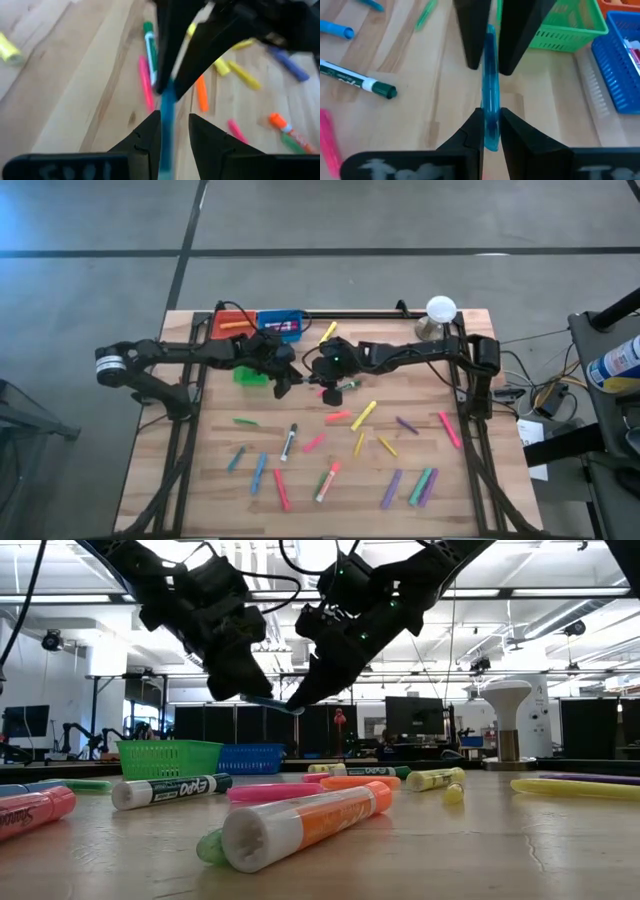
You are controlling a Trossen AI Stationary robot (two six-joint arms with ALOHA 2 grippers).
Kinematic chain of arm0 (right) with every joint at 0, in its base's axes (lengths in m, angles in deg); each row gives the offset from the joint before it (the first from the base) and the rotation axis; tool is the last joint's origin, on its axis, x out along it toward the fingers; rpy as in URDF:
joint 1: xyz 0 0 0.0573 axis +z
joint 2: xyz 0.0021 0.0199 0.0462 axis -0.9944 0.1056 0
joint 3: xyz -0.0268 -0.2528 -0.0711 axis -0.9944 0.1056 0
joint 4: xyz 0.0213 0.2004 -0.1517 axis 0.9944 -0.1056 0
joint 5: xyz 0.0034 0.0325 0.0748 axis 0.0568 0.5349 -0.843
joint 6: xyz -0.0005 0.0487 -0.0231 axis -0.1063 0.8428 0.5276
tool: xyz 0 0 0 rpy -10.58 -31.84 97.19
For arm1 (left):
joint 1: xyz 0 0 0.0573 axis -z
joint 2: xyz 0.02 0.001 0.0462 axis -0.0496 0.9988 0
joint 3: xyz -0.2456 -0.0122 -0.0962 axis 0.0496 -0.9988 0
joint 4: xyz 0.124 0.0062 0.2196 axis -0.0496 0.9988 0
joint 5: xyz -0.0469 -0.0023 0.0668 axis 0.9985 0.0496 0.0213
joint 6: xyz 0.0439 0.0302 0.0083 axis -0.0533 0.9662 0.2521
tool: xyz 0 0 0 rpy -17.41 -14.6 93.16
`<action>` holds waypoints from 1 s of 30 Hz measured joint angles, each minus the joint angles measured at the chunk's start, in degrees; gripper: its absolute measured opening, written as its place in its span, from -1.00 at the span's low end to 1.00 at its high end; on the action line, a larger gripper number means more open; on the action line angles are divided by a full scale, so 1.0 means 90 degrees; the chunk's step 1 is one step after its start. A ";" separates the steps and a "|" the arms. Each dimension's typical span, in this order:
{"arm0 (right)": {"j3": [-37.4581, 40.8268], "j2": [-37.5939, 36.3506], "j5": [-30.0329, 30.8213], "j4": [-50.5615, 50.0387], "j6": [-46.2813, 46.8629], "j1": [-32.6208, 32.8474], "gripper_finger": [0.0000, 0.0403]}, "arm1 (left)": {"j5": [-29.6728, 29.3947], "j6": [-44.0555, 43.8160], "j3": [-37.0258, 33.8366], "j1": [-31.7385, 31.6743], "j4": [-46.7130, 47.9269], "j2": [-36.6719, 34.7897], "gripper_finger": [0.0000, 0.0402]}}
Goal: Pick & Place Markers
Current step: Put the blue pen into the green bin
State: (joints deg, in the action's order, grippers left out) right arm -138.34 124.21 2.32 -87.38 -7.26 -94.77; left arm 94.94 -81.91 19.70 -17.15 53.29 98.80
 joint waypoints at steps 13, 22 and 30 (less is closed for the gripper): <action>-0.0083 -0.0007 -0.0017 0.0005 -0.0090 0.0097 -0.79 | -0.0020 0.0573 -0.0010 0.0002 0.0362 0.0000 -0.51; -0.0085 -0.0007 -0.0006 0.0011 -0.0092 0.0092 -0.61 | -0.0103 0.0364 0.0088 0.0007 0.0479 -0.0001 -0.86; -0.0061 -0.0147 0.0538 -0.0448 0.0014 0.0082 -0.35 | -0.1419 -0.0388 -0.0045 -0.0028 0.1145 -0.0479 -0.86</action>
State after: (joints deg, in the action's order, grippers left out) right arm -138.88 122.88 7.16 -91.41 -7.14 -94.03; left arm 82.16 -85.40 19.29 -17.40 63.60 94.48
